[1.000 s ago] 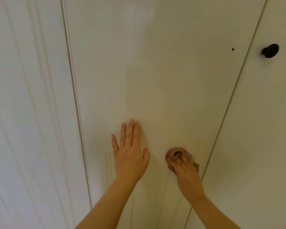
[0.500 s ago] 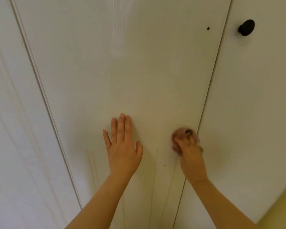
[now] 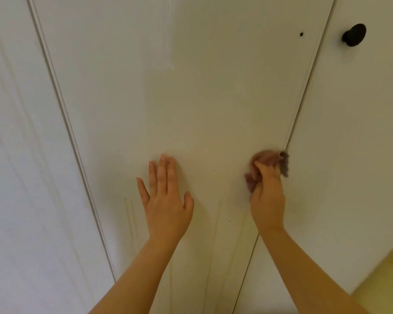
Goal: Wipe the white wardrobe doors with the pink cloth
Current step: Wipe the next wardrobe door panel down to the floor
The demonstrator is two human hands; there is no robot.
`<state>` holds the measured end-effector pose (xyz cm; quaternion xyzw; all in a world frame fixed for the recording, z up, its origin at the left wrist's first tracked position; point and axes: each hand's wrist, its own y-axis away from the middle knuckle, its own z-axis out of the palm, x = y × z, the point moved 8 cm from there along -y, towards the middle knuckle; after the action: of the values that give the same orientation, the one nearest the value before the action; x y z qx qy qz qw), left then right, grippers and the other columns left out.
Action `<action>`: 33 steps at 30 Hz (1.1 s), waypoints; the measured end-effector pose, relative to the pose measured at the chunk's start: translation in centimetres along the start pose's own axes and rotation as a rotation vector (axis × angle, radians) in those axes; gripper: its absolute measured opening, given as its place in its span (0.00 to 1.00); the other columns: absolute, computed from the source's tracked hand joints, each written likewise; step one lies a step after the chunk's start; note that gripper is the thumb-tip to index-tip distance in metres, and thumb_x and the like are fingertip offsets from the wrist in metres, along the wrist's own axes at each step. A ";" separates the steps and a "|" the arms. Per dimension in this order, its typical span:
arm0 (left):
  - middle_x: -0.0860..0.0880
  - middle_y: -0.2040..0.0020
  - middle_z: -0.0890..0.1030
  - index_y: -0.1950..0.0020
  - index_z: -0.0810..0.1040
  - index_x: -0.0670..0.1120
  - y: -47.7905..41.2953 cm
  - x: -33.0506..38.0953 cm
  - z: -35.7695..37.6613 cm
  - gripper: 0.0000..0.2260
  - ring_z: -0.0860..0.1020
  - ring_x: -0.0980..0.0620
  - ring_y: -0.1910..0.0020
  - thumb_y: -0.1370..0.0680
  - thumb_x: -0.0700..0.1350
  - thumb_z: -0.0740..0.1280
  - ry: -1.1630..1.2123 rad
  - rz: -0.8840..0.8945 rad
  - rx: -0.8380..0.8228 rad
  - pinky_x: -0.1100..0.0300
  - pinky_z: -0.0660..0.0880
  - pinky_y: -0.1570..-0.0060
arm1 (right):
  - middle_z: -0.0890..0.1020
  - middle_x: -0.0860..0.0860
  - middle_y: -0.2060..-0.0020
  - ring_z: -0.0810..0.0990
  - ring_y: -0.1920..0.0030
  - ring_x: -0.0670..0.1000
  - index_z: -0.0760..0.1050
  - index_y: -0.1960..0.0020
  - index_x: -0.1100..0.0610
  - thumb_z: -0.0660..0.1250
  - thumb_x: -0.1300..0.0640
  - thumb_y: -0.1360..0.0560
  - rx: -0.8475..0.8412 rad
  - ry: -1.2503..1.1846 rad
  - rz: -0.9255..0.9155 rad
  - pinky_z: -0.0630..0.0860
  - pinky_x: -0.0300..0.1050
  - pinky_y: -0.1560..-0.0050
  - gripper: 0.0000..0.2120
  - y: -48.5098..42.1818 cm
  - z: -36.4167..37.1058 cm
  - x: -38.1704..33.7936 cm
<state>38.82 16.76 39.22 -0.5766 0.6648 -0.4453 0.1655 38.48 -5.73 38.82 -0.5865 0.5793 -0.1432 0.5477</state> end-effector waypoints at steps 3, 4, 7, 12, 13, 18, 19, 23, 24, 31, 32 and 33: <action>0.46 0.25 0.55 0.24 0.54 0.42 0.8 0.1 0.0 0.34 0.52 0.45 0.25 0.29 0.50 0.56 -0.001 0.027 -0.023 0.47 0.43 0.29 | 0.75 0.66 0.40 0.69 0.35 0.65 0.74 0.39 0.65 0.56 0.69 0.28 0.068 0.093 -0.037 0.72 0.64 0.46 0.20 3.1 0.1 -1.2; 0.46 0.25 0.55 0.25 0.54 0.42 0.8 -0.3 -0.2 0.34 0.51 0.46 0.25 0.29 0.50 0.56 -0.006 0.029 -0.019 0.47 0.43 0.29 | 0.77 0.65 0.43 0.71 0.37 0.64 0.74 0.40 0.64 0.57 0.68 0.30 0.009 0.145 -0.091 0.75 0.64 0.51 0.20 5.4 1.0 -1.2; 0.46 0.24 0.55 0.24 0.53 0.42 0.1 -2.4 -1.2 0.33 0.45 0.49 0.23 0.28 0.52 0.55 -0.026 -0.001 -0.007 0.48 0.42 0.29 | 0.77 0.63 0.42 0.71 0.37 0.62 0.74 0.40 0.61 0.61 0.71 0.33 -0.161 0.119 -0.105 0.76 0.68 0.54 0.22 8.1 2.9 0.9; 0.46 0.24 0.53 0.24 0.50 0.44 0.3 -3.1 -1.8 0.33 0.39 0.54 0.24 0.26 0.54 0.54 -0.022 0.020 -0.031 0.50 0.41 0.28 | 0.70 0.64 0.34 0.68 0.34 0.65 0.72 0.36 0.64 0.57 0.72 0.26 0.038 -0.051 0.079 0.68 0.60 0.39 0.20 0.3 0.6 -2.8; 0.46 0.24 0.53 0.24 0.50 0.44 0.6 -3.1 -1.9 0.33 0.39 0.54 0.24 0.26 0.54 0.54 -0.025 0.022 -0.037 0.50 0.41 0.28 | 0.71 0.65 0.35 0.69 0.35 0.67 0.72 0.36 0.64 0.56 0.72 0.27 0.077 -0.037 0.089 0.69 0.61 0.40 0.21 -0.1 0.5 -3.4; 0.46 0.24 0.55 0.24 0.53 0.42 1.5 -5.2 -2.4 0.33 0.40 0.53 0.24 0.27 0.53 0.55 -0.056 0.016 -0.050 0.49 0.43 0.29 | 0.81 0.60 0.47 0.73 0.40 0.59 0.66 0.36 0.54 0.54 0.64 0.30 -0.133 0.259 -0.212 0.78 0.59 0.56 0.22 9.6 4.3 -2.8; 0.46 0.24 0.55 0.24 0.54 0.42 1.4 -6.0 -2.6 0.33 0.40 0.53 0.24 0.27 0.53 0.55 -0.067 0.004 -0.045 0.49 0.43 0.29 | 0.82 0.59 0.48 0.72 0.41 0.58 0.66 0.37 0.54 0.53 0.62 0.30 -0.127 0.239 -0.231 0.78 0.59 0.56 0.22 9.7 4.2 -3.0; 0.46 0.24 0.55 0.25 0.55 0.41 1.6 -7.8 -3.3 0.33 0.39 0.54 0.24 0.27 0.53 0.55 -0.073 -0.018 -0.037 0.51 0.42 0.28 | 0.78 0.64 0.43 0.69 0.36 0.62 0.69 0.37 0.61 0.60 0.70 0.30 0.006 0.125 -0.155 0.71 0.57 0.42 0.22 4.5 3.5 -4.9; 0.46 0.24 0.55 0.24 0.54 0.42 1.9 -8.0 -3.2 0.33 0.39 0.54 0.24 0.27 0.53 0.55 -0.073 -0.021 -0.046 0.51 0.42 0.28 | 0.76 0.65 0.41 0.69 0.36 0.65 0.71 0.36 0.63 0.60 0.72 0.31 0.015 0.085 -0.081 0.69 0.61 0.42 0.23 4.2 4.0 -4.9; 0.47 0.24 0.55 0.24 0.53 0.43 2.1 -9.5 -3.7 0.33 0.39 0.55 0.24 0.27 0.53 0.54 -0.032 -0.038 -0.064 0.51 0.43 0.28 | 0.74 0.60 0.36 0.74 0.38 0.63 0.71 0.34 0.60 0.60 0.75 0.28 -0.250 0.034 0.063 0.75 0.65 0.47 0.25 11.7 6.7 -3.7; 0.47 0.24 0.56 0.24 0.53 0.43 2.0 -9.5 -3.7 0.32 0.41 0.54 0.24 0.27 0.52 0.54 -0.006 -0.054 -0.057 0.51 0.44 0.28 | 0.73 0.57 0.34 0.74 0.37 0.61 0.72 0.34 0.55 0.60 0.75 0.27 -0.250 -0.091 0.187 0.74 0.63 0.43 0.26 11.1 6.4 -4.1; 0.46 0.25 0.59 0.25 0.54 0.42 1.9 -9.2 -3.7 0.31 0.46 0.52 0.24 0.26 0.52 0.54 0.029 -0.065 -0.058 0.51 0.46 0.27 | 0.75 0.55 0.36 0.76 0.40 0.59 0.74 0.36 0.50 0.60 0.74 0.26 -0.238 -0.228 0.320 0.75 0.61 0.44 0.26 10.2 6.0 -4.9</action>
<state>37.46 26.55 37.07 -0.5958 0.6608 -0.4391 0.1244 36.52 4.00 30.68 -0.5600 0.6122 0.0821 0.5522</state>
